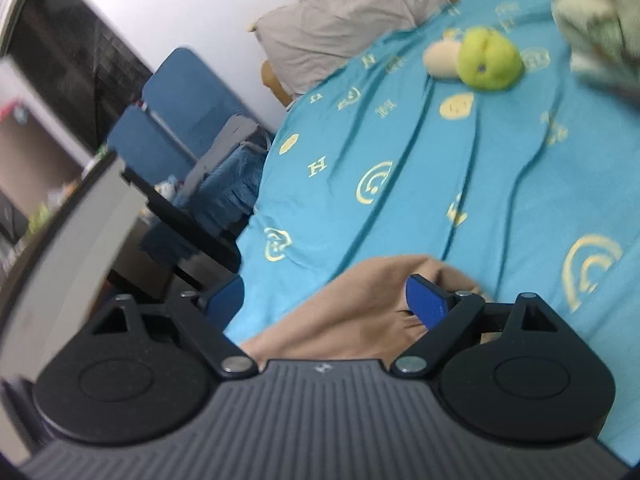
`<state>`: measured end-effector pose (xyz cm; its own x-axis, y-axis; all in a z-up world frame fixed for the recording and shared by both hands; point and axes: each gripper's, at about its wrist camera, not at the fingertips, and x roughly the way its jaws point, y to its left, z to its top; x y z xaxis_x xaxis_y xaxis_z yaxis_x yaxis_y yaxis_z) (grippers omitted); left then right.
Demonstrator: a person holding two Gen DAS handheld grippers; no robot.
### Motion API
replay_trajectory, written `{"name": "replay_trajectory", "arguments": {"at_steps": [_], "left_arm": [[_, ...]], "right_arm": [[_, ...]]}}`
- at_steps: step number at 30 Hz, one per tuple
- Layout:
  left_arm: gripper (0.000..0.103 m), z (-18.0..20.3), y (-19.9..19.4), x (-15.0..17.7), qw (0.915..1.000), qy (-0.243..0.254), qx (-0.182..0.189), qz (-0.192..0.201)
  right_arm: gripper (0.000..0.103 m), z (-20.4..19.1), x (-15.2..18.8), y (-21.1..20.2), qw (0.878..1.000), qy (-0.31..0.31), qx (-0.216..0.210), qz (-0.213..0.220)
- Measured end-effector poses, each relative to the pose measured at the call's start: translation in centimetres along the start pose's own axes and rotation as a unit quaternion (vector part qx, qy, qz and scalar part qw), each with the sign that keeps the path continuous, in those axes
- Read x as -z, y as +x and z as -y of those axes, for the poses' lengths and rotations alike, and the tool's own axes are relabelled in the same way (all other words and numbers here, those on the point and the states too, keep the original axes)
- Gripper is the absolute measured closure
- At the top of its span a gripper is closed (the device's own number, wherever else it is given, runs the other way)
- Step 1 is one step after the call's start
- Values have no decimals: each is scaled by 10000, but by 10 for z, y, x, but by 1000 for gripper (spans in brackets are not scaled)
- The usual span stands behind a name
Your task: Fold clothes
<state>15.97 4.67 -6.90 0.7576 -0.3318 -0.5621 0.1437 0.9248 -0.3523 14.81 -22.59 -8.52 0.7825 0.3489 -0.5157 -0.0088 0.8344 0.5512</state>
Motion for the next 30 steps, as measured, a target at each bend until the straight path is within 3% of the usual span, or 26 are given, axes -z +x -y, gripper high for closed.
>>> {"name": "replay_trajectory", "arguments": {"at_steps": [1, 2, 4, 8, 11, 21, 23, 24, 25, 26, 27, 30], "left_arm": [[7, 3, 2, 3, 9999, 130, 4, -75], [7, 5, 7, 5, 9996, 248, -37, -158], [7, 8, 18, 11, 9981, 480, -180, -334], [7, 3, 47, 20, 9936, 643, -601, -715], [7, -5, 57, 27, 9920, 649, -697, -830], [8, 15, -2, 32, 9922, 951, -592, -541], [8, 20, -14, 38, 9915, 1032, -563, -554], [8, 21, -16, 41, 9905, 1077, -592, -617], [8, 22, -16, 44, 9894, 1114, -634, -676], [7, 22, -15, 47, 9886, 1134, -663, -732], [5, 22, -13, 49, 9878, 1154, -691, -789], [2, 18, -5, 52, 9863, 1134, -719, -959]], "right_arm": [[48, -2, 1, 3, 9998, -170, 8, -71], [53, -3, 3, 8, 9993, -308, 65, -180], [75, 1, 6, 22, 9978, -475, 261, -372], [79, 12, 15, 61, 9915, -810, 827, -602], [80, 19, 22, 75, 9901, -889, 874, -649], [74, -8, 32, 15, 9885, -944, 1083, -477], [67, -11, 36, 8, 9866, -1045, 1156, -491], [52, -12, 39, 6, 9858, -1093, 1178, -497], [28, -11, 42, 6, 9858, -1100, 1163, -516], [18, -10, 45, 8, 9860, -1096, 1140, -536], [12, -9, 49, 11, 9846, -1137, 1178, -608], [12, -7, 59, 22, 9795, -1296, 1312, -807]]}}
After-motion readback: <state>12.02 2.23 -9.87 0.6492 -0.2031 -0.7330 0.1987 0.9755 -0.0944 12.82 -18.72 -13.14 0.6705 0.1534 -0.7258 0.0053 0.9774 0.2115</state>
